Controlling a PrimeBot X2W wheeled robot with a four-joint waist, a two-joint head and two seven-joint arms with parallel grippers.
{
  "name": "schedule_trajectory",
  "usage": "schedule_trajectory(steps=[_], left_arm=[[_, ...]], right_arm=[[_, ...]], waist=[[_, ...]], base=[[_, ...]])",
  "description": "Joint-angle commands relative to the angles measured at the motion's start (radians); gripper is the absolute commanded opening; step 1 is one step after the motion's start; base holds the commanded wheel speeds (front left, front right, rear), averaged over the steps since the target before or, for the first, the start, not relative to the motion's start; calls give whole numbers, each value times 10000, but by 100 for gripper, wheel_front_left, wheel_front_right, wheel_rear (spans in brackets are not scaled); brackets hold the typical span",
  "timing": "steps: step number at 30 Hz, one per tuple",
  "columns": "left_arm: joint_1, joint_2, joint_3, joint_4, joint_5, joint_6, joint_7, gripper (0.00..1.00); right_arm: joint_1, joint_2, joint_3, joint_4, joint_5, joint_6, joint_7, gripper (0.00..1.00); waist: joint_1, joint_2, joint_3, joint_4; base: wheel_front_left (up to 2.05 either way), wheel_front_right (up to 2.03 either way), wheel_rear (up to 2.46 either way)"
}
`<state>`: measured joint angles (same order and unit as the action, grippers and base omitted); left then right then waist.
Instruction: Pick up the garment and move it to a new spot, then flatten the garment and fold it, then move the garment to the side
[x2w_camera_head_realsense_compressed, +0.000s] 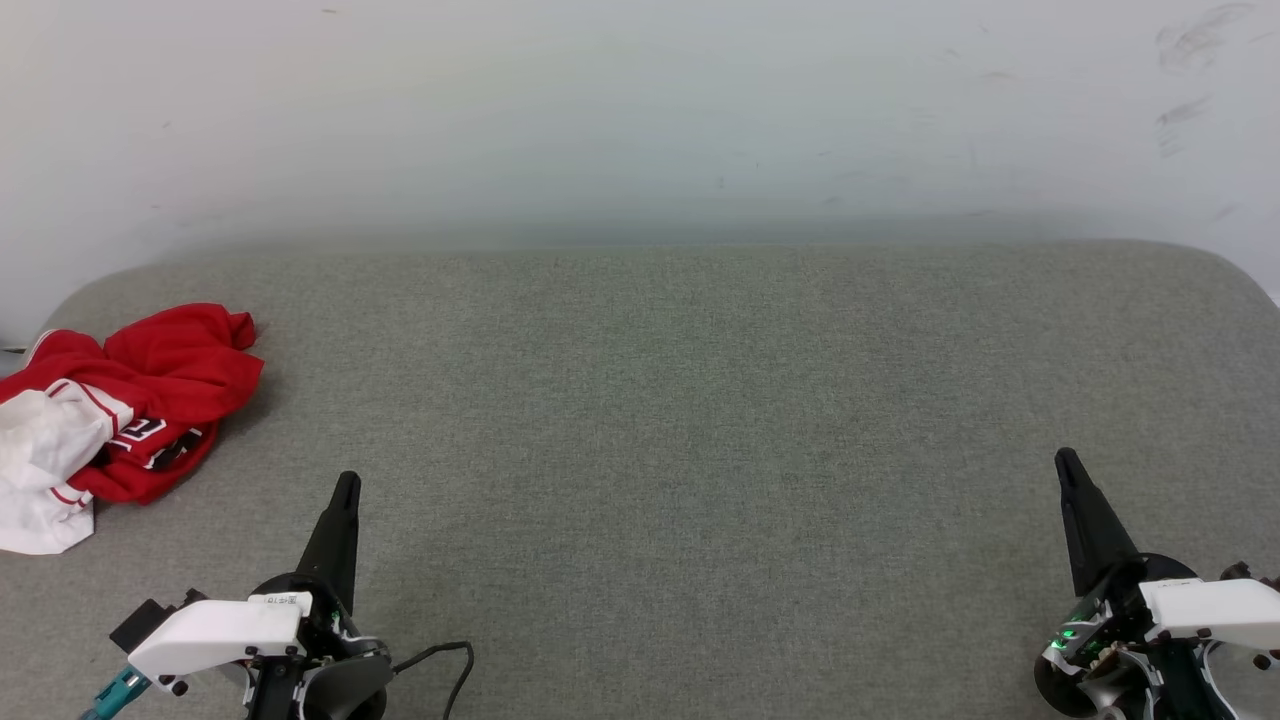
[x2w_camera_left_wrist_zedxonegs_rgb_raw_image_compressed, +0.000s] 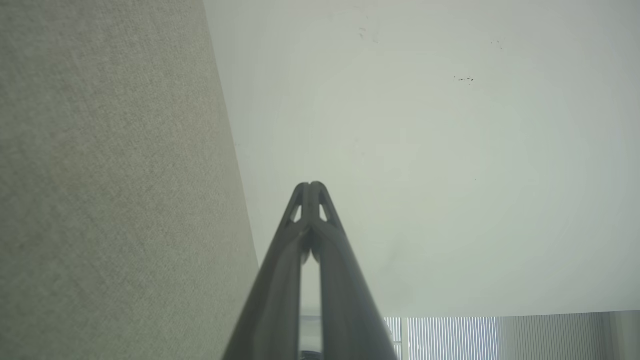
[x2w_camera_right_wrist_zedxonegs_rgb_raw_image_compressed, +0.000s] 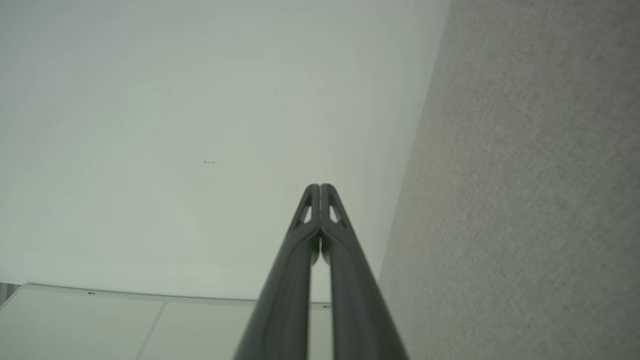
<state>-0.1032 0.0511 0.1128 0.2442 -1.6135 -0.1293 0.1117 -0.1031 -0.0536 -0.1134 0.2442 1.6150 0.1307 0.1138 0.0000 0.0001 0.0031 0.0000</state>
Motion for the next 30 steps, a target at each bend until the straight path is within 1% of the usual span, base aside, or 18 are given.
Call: schedule_trajectory(steps=[1, 30], left_arm=[[-99, -9, 39, 6, 28, -43, 48, 0], [-100, -9, 39, 6, 30, -43, 48, 0]], right_arm=[[-102, 45, -12, 7, -54, 0, 4, 0], [-102, 47, -13, 7, -57, 0, 6, 0]], waist=[[0, -1, 0, 0], [0, -1, 0, 0]], base=[[0, 0, 0], [0, 0, 0]])
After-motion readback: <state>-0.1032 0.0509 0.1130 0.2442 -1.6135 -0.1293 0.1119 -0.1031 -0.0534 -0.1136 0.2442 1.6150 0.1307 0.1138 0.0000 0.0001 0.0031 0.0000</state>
